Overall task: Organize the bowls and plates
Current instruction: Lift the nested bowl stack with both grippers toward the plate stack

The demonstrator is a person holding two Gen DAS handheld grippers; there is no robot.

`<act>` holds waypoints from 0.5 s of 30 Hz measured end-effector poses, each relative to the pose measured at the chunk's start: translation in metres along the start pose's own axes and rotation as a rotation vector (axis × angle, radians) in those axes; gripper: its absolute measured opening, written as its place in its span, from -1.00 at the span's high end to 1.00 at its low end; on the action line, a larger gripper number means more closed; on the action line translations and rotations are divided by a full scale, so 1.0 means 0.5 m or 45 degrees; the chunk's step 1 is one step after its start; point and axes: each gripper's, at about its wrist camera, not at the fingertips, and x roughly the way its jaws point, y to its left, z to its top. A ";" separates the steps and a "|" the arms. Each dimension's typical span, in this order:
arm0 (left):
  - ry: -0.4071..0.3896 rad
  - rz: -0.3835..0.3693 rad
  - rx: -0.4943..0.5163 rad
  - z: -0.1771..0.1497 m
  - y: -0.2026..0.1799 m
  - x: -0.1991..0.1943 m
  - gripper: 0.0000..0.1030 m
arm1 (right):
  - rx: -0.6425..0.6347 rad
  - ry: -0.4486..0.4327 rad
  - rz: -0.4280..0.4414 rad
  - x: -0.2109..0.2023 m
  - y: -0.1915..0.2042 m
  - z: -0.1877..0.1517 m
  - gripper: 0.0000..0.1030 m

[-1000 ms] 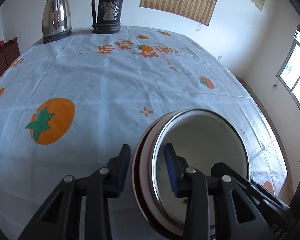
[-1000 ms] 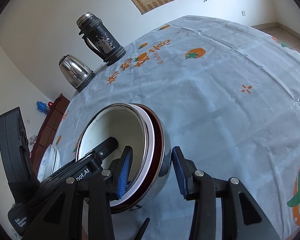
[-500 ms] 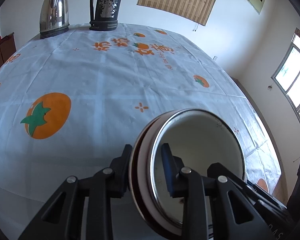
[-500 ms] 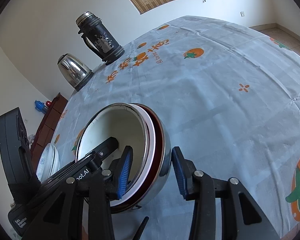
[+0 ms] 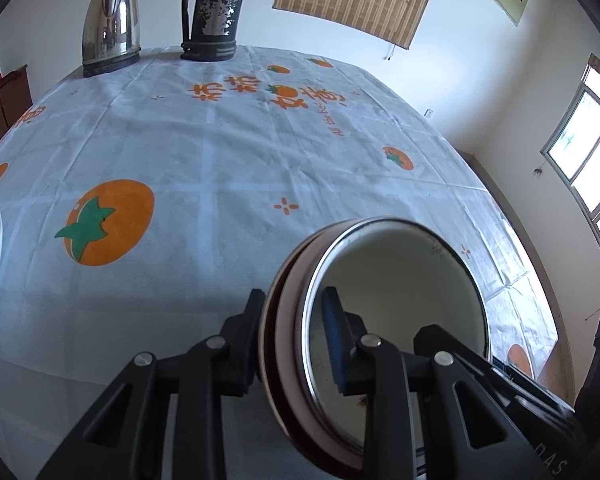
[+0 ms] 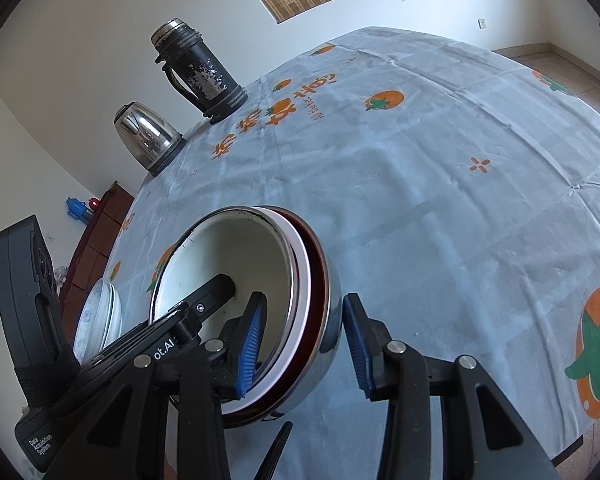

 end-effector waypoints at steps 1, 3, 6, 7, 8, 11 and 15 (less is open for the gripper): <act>-0.002 0.002 -0.001 0.000 0.003 -0.004 0.46 | -0.002 0.002 0.003 -0.001 0.003 -0.002 0.18; -0.005 0.005 -0.002 -0.003 0.008 -0.010 0.46 | -0.005 0.005 0.006 -0.002 0.010 -0.005 0.18; -0.004 0.006 -0.010 -0.009 0.016 -0.018 0.46 | -0.012 0.009 0.007 -0.005 0.018 -0.013 0.18; -0.005 0.008 -0.011 -0.011 0.018 -0.021 0.46 | -0.015 0.012 0.007 -0.006 0.021 -0.016 0.18; -0.009 0.008 -0.013 -0.013 0.021 -0.025 0.46 | -0.018 0.014 0.007 -0.008 0.023 -0.019 0.19; -0.018 0.012 -0.022 -0.019 0.030 -0.037 0.46 | -0.031 0.014 0.012 -0.012 0.034 -0.027 0.18; -0.036 0.022 -0.036 -0.024 0.043 -0.052 0.46 | -0.051 0.012 0.024 -0.018 0.051 -0.035 0.18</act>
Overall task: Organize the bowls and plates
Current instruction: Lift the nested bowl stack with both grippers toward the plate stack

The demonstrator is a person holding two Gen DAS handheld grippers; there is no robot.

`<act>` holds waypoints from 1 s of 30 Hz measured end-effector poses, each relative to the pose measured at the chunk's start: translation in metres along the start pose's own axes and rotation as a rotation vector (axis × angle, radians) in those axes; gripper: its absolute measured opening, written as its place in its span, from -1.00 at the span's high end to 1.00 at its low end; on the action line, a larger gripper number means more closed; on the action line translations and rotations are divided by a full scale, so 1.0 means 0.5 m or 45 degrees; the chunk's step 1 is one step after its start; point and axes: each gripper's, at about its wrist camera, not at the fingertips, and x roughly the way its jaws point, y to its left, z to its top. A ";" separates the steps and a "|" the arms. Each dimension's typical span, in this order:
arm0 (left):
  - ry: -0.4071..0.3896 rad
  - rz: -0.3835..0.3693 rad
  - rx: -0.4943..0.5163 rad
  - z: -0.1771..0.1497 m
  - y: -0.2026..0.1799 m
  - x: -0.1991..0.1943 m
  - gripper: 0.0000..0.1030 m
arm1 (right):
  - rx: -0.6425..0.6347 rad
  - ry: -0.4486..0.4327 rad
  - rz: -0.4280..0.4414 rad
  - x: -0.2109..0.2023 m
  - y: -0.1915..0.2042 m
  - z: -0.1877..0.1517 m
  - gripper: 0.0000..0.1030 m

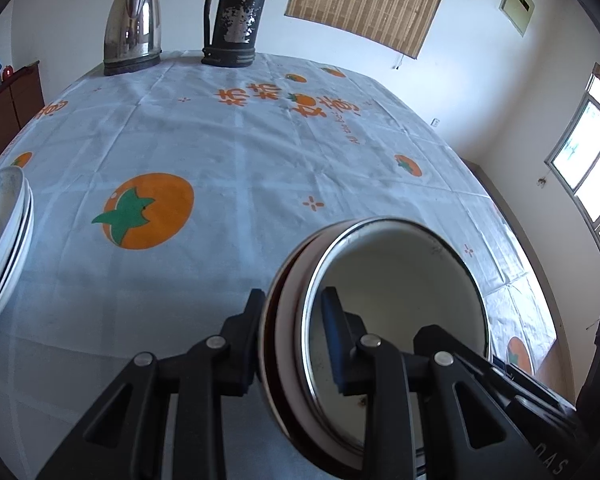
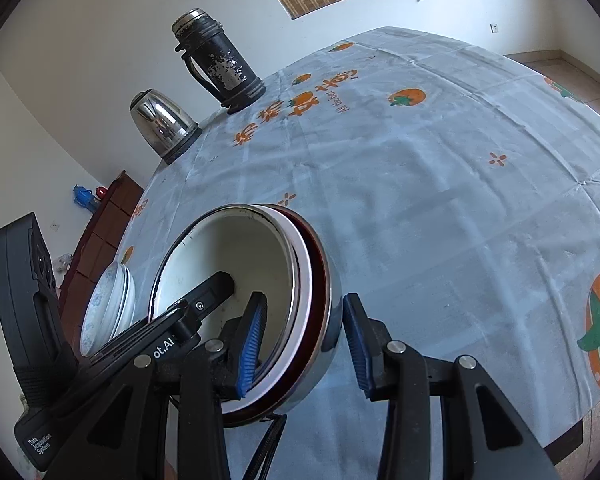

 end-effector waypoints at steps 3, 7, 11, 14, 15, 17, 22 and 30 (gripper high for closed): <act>-0.010 0.008 -0.011 -0.002 0.012 -0.011 0.46 | -0.012 0.002 0.013 0.000 0.012 -0.005 0.18; -0.016 0.018 -0.026 -0.008 0.027 -0.022 0.46 | -0.027 0.008 0.023 0.002 0.027 -0.010 0.18; -0.022 0.031 -0.046 -0.014 0.049 -0.032 0.46 | -0.043 0.019 0.035 0.007 0.045 -0.018 0.18; -0.030 0.042 -0.063 -0.017 0.066 -0.040 0.46 | -0.059 0.026 0.047 0.012 0.061 -0.024 0.18; -0.032 0.046 -0.068 -0.018 0.071 -0.043 0.46 | -0.065 0.028 0.051 0.014 0.067 -0.026 0.18; -0.038 0.056 -0.076 -0.018 0.081 -0.048 0.46 | -0.074 0.032 0.060 0.017 0.076 -0.029 0.19; -0.053 0.083 -0.095 -0.022 0.107 -0.062 0.46 | -0.092 0.041 0.080 0.025 0.102 -0.035 0.18; -0.074 0.124 -0.138 -0.024 0.158 -0.089 0.46 | -0.146 0.065 0.119 0.044 0.154 -0.045 0.18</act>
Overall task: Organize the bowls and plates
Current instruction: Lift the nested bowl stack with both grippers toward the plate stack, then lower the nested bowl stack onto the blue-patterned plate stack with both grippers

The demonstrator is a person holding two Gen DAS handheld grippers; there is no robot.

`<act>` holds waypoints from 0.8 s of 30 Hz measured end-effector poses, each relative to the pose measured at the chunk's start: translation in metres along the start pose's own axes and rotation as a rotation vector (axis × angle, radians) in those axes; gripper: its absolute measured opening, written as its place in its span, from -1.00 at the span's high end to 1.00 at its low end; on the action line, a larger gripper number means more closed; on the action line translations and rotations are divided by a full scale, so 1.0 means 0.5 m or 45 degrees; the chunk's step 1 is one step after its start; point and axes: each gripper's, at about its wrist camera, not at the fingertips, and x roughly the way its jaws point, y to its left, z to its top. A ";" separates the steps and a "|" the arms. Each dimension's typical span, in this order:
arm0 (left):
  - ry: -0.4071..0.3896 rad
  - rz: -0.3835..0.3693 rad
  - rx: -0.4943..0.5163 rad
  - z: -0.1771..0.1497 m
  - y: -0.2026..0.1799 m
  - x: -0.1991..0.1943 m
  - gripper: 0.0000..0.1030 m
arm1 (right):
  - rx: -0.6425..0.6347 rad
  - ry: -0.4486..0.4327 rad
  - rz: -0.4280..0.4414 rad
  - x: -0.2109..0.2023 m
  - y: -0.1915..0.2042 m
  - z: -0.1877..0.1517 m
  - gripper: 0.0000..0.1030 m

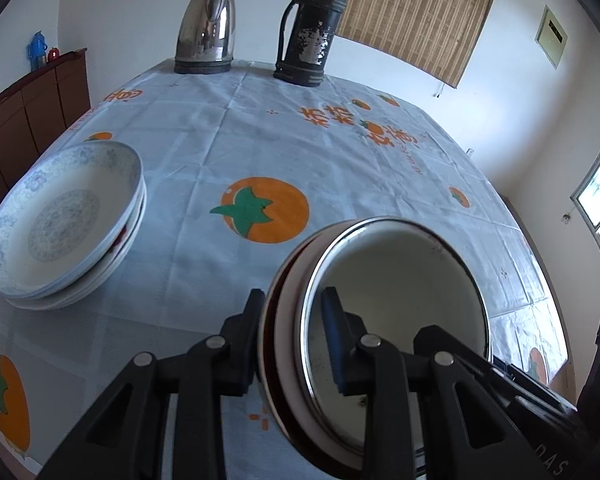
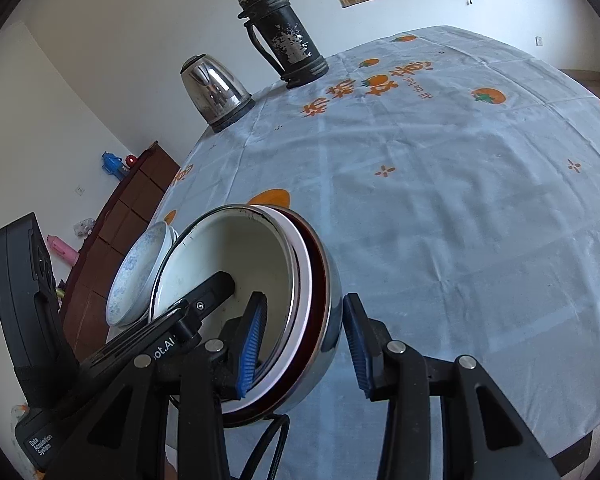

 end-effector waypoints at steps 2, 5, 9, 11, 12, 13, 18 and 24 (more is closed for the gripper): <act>-0.005 0.009 -0.011 0.001 0.013 -0.005 0.46 | -0.011 0.005 0.011 0.004 0.012 -0.001 0.18; -0.016 0.027 -0.024 0.003 0.032 -0.015 0.46 | -0.026 0.014 0.027 0.013 0.032 -0.002 0.19; -0.034 0.044 -0.041 0.007 0.054 -0.028 0.46 | -0.053 0.017 0.047 0.019 0.059 -0.003 0.18; -0.043 0.053 -0.049 0.009 0.064 -0.034 0.46 | -0.064 0.018 0.055 0.022 0.071 -0.002 0.18; -0.048 0.059 -0.053 0.010 0.070 -0.038 0.46 | -0.069 0.019 0.060 0.023 0.078 -0.001 0.18; -0.053 0.064 -0.056 0.011 0.074 -0.041 0.46 | -0.074 0.020 0.065 0.024 0.083 -0.001 0.18; -0.087 0.100 -0.068 0.021 0.101 -0.065 0.45 | -0.104 0.021 0.099 0.027 0.120 0.000 0.18; -0.121 0.149 -0.112 0.037 0.149 -0.086 0.45 | -0.157 0.029 0.139 0.042 0.177 0.008 0.18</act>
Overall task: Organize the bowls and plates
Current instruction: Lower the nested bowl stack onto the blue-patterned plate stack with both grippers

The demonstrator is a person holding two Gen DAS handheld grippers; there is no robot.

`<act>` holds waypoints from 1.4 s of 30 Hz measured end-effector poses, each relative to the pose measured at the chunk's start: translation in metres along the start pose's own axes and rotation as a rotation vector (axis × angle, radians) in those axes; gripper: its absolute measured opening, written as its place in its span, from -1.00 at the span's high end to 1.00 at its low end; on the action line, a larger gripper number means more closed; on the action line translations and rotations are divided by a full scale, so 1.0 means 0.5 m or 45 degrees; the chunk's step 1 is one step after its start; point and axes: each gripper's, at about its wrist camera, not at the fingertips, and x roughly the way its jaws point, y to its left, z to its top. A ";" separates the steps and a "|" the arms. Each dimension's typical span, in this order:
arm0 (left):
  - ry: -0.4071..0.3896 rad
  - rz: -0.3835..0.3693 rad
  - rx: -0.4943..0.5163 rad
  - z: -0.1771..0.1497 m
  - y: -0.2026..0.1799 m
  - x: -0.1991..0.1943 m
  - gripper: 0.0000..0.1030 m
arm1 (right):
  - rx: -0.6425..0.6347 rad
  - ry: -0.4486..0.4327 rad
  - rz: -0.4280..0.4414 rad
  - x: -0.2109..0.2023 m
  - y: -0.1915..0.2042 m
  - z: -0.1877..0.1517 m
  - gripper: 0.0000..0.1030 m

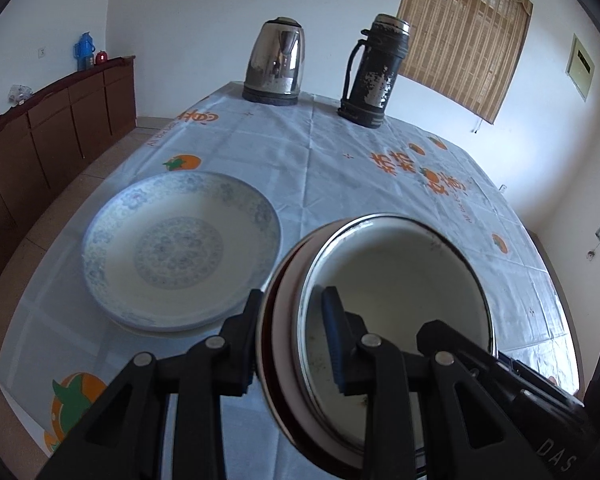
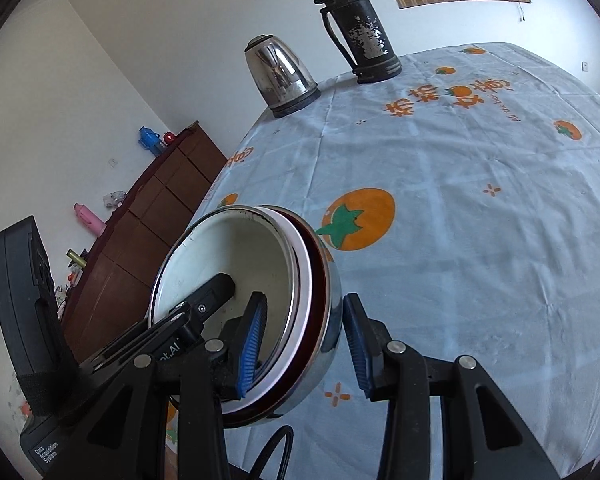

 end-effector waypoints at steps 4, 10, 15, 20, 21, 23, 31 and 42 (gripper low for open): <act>-0.018 0.029 -0.034 0.013 0.040 -0.009 0.45 | -0.035 0.016 0.033 0.022 0.038 0.012 0.18; -0.039 0.074 -0.072 0.039 0.088 -0.009 0.44 | -0.083 0.030 0.068 0.056 0.093 0.028 0.18; -0.055 0.104 -0.099 0.056 0.116 -0.008 0.44 | -0.111 0.036 0.088 0.084 0.130 0.049 0.18; -0.074 0.140 -0.112 0.078 0.137 -0.004 0.44 | -0.131 0.039 0.111 0.109 0.154 0.069 0.18; -0.076 0.147 -0.116 0.083 0.142 -0.001 0.43 | -0.139 0.035 0.113 0.113 0.159 0.074 0.18; -0.077 0.159 -0.131 0.093 0.153 0.005 0.43 | -0.151 0.027 0.117 0.119 0.169 0.083 0.19; -0.062 0.191 -0.154 0.117 0.179 0.046 0.43 | -0.164 0.040 0.118 0.157 0.188 0.109 0.27; -0.052 0.186 -0.154 0.135 0.177 0.069 0.43 | -0.142 0.025 0.092 0.180 0.180 0.129 0.27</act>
